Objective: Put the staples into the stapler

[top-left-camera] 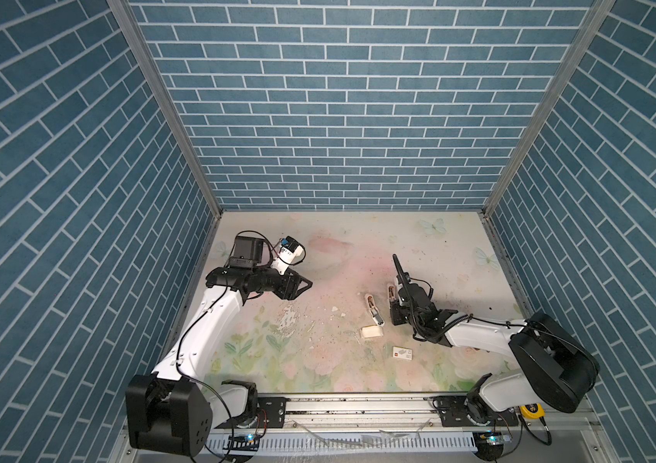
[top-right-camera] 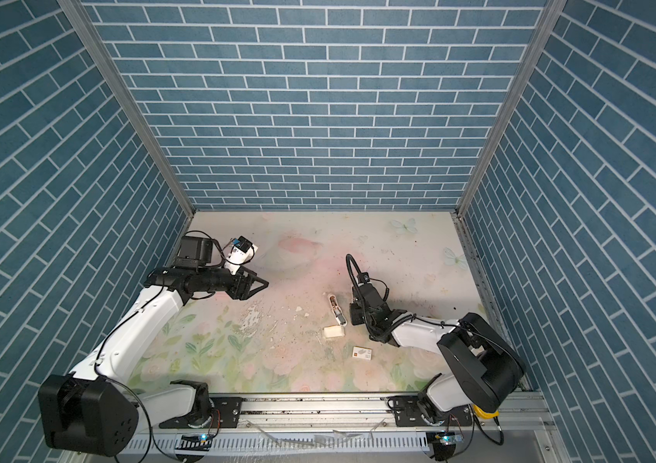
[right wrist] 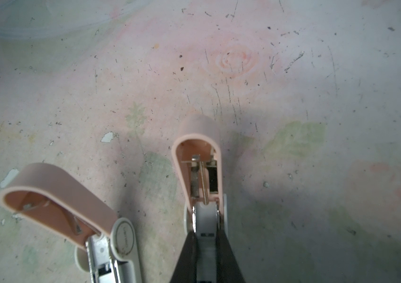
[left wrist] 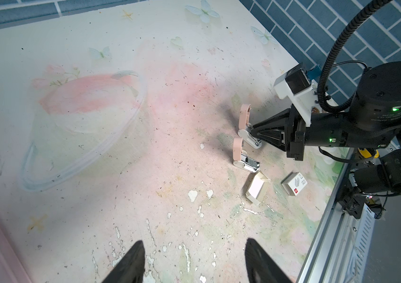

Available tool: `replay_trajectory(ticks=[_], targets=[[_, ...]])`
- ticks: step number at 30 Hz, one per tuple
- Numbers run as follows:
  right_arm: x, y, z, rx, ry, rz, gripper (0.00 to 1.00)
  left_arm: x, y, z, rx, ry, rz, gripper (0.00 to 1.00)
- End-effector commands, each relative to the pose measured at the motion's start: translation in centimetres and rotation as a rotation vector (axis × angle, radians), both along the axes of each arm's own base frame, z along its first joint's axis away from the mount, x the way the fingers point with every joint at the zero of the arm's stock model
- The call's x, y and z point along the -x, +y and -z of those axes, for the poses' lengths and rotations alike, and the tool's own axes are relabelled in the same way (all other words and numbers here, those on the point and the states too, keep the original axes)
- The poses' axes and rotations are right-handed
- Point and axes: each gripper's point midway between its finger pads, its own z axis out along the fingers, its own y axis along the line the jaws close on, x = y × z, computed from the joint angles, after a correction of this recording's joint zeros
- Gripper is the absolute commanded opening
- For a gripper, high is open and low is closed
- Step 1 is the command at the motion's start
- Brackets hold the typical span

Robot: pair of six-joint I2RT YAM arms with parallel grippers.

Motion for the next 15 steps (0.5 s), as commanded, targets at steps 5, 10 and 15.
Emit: replay_trajectory(ticks=[5,10,15], targets=[[0.14,-0.77,0.54,0.037,-0.008,-0.001,0.0,-0.21,0.22,0.46,-0.009,0.0,-0.001,0.66],[0.51,-1.03,0.61,0.036,-0.002,0.0,0.0,-0.2,0.25,0.38,-0.01,-0.005,0.0,0.66],[0.85,-1.27,0.59,0.03,0.002,0.002,0.0,-0.2,0.25,0.27,-0.011,-0.01,0.0,0.66]])
